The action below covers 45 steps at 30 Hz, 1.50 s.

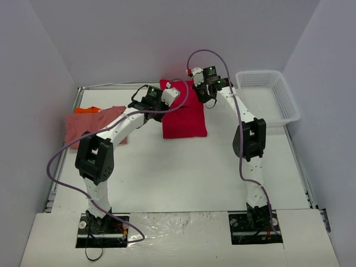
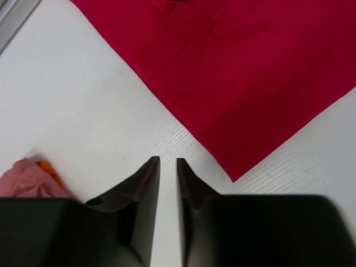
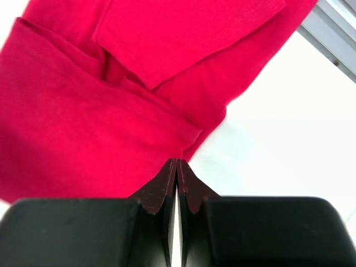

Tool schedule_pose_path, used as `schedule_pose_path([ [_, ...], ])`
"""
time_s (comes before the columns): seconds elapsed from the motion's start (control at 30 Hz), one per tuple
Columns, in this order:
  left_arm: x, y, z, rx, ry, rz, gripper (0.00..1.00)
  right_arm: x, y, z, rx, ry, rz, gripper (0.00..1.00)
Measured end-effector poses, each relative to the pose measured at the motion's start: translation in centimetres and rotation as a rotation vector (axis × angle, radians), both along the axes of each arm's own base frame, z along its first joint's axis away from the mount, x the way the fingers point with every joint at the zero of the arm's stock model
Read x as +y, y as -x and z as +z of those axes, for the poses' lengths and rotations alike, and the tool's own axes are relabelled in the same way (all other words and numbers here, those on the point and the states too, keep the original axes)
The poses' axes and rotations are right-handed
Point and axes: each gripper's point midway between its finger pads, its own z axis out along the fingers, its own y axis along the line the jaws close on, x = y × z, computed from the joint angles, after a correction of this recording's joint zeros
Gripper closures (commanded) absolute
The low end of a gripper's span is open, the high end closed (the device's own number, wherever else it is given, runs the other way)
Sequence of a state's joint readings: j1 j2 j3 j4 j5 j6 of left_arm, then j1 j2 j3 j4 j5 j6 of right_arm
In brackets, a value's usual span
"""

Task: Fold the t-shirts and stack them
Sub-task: Fold the folded rectangular tshirt in 1/3 of the way

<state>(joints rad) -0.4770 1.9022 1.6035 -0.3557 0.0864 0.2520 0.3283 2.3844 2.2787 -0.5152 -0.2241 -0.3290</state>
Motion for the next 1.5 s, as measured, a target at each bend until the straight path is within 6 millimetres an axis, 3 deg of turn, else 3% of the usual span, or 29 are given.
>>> schedule_pose_path([
  [0.1,-1.2,0.2,-0.3,0.032,0.073,0.004,0.96,-0.2,1.0,0.7,0.007,-0.01,-0.005,1.0],
  [0.2,-2.2,0.2,-1.3,0.068,0.126,0.007,0.98,-0.2,2.1,-0.5,0.049,-0.015,0.0,1.0],
  [0.33,-3.5,0.0,-4.2,0.138,0.169,0.011,0.98,-0.3,3.4,-2.4,0.118,-0.019,0.007,1.0],
  [0.47,-4.0,0.4,-7.5,0.22,0.179,0.022,0.98,0.0,3.7,-2.6,0.133,-0.033,0.016,1.0],
  [0.57,-4.2,0.7,-8.9,0.255,0.181,0.025,0.98,0.2,3.8,-3.1,0.146,-0.04,0.024,1.0],
  [1.0,-4.3,1.0,-9.4,0.278,0.196,0.04,0.98,-0.2,8.9,-9.5,0.362,-0.033,0.057,1.0],
  [1.5,-3.8,3.0,-11.4,0.347,0.187,0.037,0.98,0.0,9.2,-10.1,0.348,-0.057,0.088,1.0],
])
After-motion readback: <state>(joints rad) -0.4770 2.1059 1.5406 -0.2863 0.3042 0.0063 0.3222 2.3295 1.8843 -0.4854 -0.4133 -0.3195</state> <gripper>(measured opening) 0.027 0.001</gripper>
